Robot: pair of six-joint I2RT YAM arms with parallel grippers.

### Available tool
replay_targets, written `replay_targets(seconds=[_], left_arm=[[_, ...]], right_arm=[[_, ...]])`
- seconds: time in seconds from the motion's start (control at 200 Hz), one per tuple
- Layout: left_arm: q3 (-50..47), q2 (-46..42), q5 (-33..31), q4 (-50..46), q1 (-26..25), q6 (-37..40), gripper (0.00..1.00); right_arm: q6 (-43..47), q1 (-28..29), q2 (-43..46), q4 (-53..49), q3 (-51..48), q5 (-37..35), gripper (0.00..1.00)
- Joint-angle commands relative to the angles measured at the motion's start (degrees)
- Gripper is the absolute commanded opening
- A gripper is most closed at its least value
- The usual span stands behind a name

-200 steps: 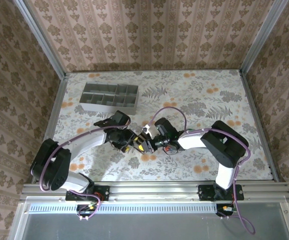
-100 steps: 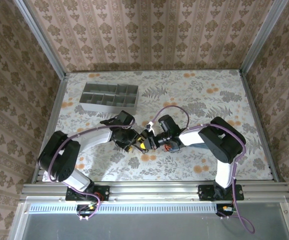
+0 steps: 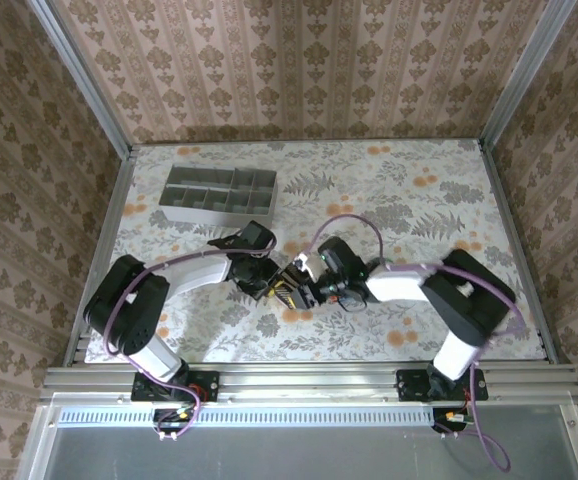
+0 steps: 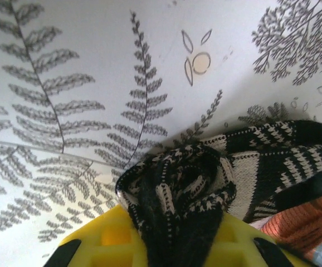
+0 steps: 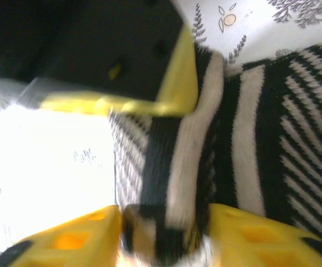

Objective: Roll the socks

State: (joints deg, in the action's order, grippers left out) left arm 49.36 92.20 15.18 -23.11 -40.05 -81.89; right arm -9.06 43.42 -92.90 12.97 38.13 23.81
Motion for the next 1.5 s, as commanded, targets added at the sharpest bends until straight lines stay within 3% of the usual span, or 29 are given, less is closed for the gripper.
replay_targets(seconds=[0.0, 0.285, 0.71, 0.815, 0.895, 0.94, 1.025, 1.135, 1.245, 1.495], left_arm=[[-0.91, 4.45, -4.51, -20.26, -0.77, -0.04, 0.00], [2.42, 7.26, -3.75, -21.05, -1.34, 0.35, 0.00], [2.01, 7.14, -2.28, -18.11, -1.17, 0.48, 0.00], [1.83, 5.70, -1.83, -17.29, -0.97, 0.93, 0.00], [1.81, 4.32, -1.18, -16.61, -0.60, 1.28, 0.00], [1.66, 3.44, -0.59, -15.82, -0.20, 1.42, 0.07], [1.03, 0.84, 0.11, -13.81, 0.78, 1.34, 0.21], [0.41, -3.60, 0.33, -11.18, 2.60, 0.93, 0.43], [-0.05, -7.21, 1.44, -7.71, 4.63, 0.64, 0.56], [-0.17, -10.52, 3.15, -3.14, 6.92, 0.75, 0.65]], right_arm=[[10.59, 6.01, 10.48, 0.95, -7.34, -20.85, 0.56], [14.59, 14.88, 9.44, -3.37, -2.49, -34.66, 0.58], [17.03, 16.71, -3.42, -5.61, 8.31, -37.24, 0.56], [15.21, 15.53, -6.58, -7.01, 9.07, -38.25, 0.48], [14.05, 14.79, -7.42, -7.88, 9.33, -37.47, 0.29], [13.68, 14.61, -7.47, -8.55, 9.29, -37.06, 0.14], [12.44, 14.25, -7.71, -10.75, 9.18, -35.68, 0.00], [9.75, 13.20, -7.77, -12.94, 7.75, -32.46, 0.00], [7.04, 11.68, -7.82, -13.52, 5.27, -27.99, 0.00], [3.47, 7.73, -8.69, -12.28, 1.65, -17.95, 0.00]])
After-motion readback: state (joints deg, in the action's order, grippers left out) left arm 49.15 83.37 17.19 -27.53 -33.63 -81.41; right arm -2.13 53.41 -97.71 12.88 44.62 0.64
